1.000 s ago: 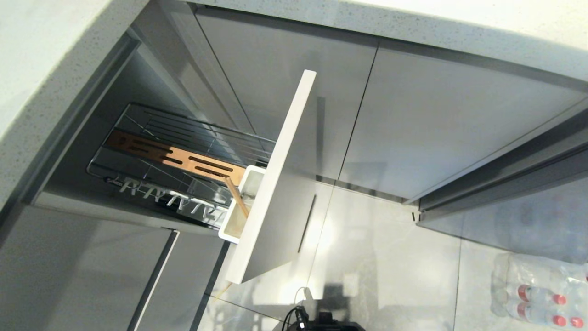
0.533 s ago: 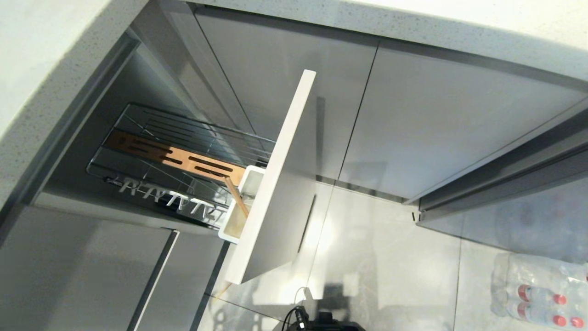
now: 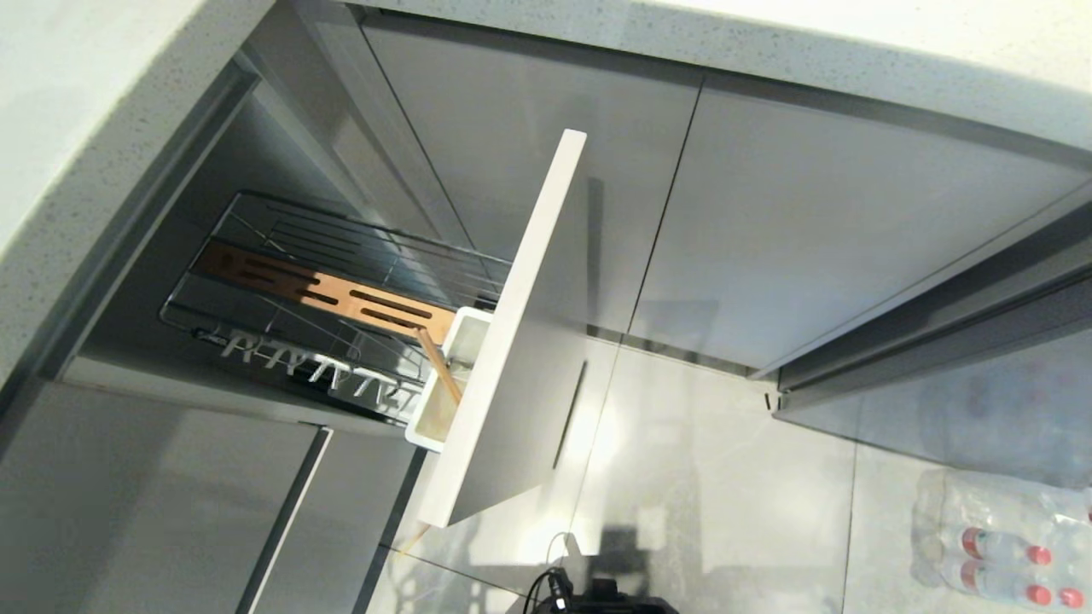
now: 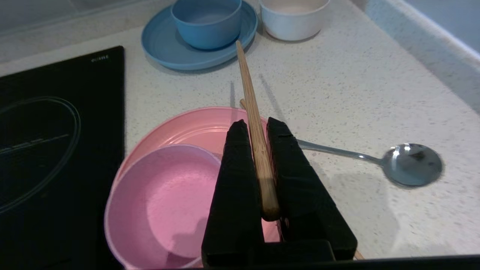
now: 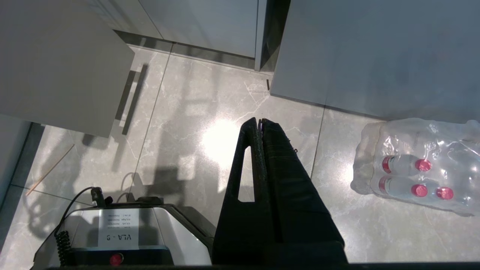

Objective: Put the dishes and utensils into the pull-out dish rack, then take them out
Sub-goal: Close the cupboard

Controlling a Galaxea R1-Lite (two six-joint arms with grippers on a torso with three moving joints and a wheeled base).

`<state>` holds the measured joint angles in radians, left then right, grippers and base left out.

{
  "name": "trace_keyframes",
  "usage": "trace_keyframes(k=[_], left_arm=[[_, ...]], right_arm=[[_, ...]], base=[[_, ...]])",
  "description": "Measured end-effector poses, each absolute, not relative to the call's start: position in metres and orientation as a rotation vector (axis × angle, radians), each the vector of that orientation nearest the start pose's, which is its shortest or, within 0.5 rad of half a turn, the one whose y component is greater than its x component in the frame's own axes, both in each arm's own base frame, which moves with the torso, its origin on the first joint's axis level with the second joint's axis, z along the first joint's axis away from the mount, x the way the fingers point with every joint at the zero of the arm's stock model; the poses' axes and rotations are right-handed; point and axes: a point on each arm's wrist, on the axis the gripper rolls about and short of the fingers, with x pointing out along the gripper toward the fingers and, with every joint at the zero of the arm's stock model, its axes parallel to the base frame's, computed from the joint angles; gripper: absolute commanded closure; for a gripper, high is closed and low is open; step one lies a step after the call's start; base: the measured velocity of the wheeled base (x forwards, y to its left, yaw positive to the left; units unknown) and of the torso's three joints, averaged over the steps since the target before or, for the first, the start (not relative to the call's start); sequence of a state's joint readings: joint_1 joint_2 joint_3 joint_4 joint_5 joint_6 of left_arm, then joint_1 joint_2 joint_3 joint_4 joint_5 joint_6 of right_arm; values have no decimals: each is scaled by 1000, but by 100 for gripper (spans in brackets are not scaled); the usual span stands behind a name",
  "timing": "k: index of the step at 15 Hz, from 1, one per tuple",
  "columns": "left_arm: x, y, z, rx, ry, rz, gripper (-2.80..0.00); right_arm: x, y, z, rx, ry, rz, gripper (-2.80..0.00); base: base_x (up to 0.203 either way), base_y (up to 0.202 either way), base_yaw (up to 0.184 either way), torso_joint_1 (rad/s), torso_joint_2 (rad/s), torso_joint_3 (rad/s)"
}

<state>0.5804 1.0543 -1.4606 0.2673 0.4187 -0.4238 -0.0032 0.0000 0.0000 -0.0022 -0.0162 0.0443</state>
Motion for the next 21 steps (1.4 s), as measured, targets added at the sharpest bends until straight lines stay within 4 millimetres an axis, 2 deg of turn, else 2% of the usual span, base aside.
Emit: trace_keyframes(k=[3,6,17,18,21], left_arm=[[82,57,398,-441,-351,909,0],[92,53,386,-498,-298,847,0],[99,49,378,-554,-255,778,0],[99,49,377,-554,-254,777,-280],[99,49,378,-555,-256,777,-280]], right_arm=[[-23,0,76,44,-3,-19,0],[-23,0,76,44,-2,-19,0],[-23,0,76,44,-3,-19,0],[-23,0,76,44,-3,-19,0],[-23,0,76,44,-3,-19,0]], base=[[0,0,0,0,0,0],[0,0,0,0,0,0],[0,0,0,0,0,0],[0,0,0,0,0,0],[0,0,0,0,0,0]])
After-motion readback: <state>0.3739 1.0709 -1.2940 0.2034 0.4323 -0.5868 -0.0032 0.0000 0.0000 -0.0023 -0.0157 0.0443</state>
